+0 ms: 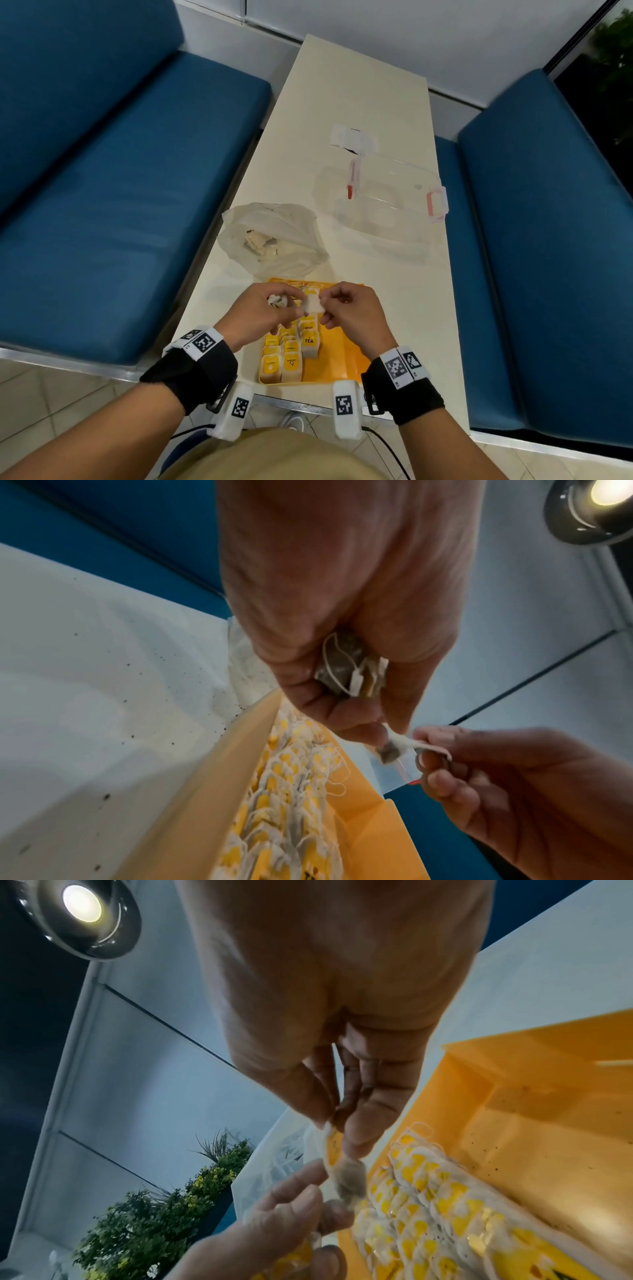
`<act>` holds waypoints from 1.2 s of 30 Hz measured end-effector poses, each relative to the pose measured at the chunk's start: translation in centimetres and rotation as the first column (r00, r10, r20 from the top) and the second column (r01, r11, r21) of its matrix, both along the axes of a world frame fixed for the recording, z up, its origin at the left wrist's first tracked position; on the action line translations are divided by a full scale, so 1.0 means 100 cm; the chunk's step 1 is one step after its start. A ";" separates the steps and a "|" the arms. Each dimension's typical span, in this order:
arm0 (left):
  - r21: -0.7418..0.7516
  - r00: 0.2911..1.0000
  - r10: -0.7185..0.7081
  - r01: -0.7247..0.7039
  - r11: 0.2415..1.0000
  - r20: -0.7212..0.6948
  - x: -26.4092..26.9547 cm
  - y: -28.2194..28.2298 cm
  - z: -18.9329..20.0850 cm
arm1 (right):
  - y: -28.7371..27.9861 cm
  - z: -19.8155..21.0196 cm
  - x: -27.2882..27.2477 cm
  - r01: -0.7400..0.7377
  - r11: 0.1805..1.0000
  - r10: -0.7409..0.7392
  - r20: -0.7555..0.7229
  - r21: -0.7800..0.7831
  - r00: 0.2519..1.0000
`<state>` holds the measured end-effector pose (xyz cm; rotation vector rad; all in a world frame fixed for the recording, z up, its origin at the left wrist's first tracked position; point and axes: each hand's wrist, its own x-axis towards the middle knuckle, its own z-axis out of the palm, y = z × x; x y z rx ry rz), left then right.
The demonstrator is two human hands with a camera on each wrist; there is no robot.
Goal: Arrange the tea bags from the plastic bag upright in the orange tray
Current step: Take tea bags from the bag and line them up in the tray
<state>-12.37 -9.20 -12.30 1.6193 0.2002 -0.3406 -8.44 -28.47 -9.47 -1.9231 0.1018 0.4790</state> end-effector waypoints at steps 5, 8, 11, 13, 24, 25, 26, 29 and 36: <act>0.253 0.987 -0.064 0.024 0.967 0.148 0.000 -0.006 -0.004 | 0.005 0.006 0.000 0.013 0.998 -0.010 -0.054 0.067 0.998; 0.271 0.981 -0.032 -0.022 0.962 0.190 0.001 -0.009 -0.005 | 0.005 0.007 0.001 -0.020 0.999 0.020 0.001 0.047 1.000; 0.185 0.991 0.003 -0.027 0.982 0.131 0.003 -0.010 -0.002 | 0.003 0.003 0.002 -0.032 0.999 0.031 0.036 0.019 0.999; 0.141 0.995 0.001 -0.015 0.990 0.097 0.004 -0.010 0.000 | 0.001 0.001 0.002 -0.023 0.999 0.023 0.001 0.038 1.000; 0.099 1.000 -0.019 0.020 0.995 -0.006 0.006 -0.009 -0.003 | 0.001 -0.002 0.004 0.006 0.989 0.000 -0.040 0.149 0.999; 0.092 1.000 -0.020 0.021 0.996 -0.003 0.007 -0.010 -0.002 | 0.001 -0.002 0.005 0.008 0.987 0.000 -0.046 0.159 0.999; 0.086 1.000 -0.019 0.019 0.996 0.000 0.007 -0.010 -0.002 | 0.000 -0.003 0.005 0.010 0.987 -0.002 -0.050 0.160 0.999; 0.063 1.000 0.013 -0.013 0.998 -0.006 0.006 -0.008 -0.003 | -0.005 -0.006 0.006 0.002 0.992 0.004 -0.046 0.124 0.999; 0.008 0.991 0.111 -0.111 0.994 -0.079 0.004 -0.003 -0.010 | -0.025 -0.038 -0.005 -0.185 0.978 0.160 -0.218 -0.097 0.963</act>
